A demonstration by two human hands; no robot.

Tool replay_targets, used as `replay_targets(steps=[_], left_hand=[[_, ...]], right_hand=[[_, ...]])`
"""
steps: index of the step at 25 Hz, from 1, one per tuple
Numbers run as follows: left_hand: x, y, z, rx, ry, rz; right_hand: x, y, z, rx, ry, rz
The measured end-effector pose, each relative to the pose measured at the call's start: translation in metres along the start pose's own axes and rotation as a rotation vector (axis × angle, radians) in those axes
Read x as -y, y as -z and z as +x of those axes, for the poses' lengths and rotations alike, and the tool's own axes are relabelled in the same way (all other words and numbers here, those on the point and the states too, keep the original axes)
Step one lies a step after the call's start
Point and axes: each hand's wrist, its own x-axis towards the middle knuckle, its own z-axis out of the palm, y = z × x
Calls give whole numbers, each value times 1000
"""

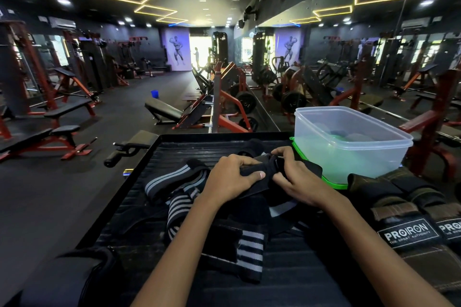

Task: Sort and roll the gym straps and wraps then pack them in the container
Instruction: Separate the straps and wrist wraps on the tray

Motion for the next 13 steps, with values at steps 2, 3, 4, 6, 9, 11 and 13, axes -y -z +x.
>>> replay_targets(steps=[2, 3, 4, 6, 9, 11, 13], left_hand=[[1, -1, 1, 5, 9, 11], [1, -2, 1, 7, 4, 24], [1, -3, 1, 6, -5, 35], [0, -4, 0, -6, -21, 15], [0, -5, -1, -68, -2, -33], [-1, -6, 0, -108, 22, -1], [-3, -7, 0, -118, 51, 59]], right_hand=[[4, 0, 0, 13, 30, -55], [3, 0, 1, -3, 56, -75], [1, 0, 3, -27, 75, -89], [-2, 3, 4, -66, 86, -99], [-2, 3, 4, -111, 81, -27], [1, 2, 3, -117, 75, 32], [0, 0, 4, -96, 88, 39]])
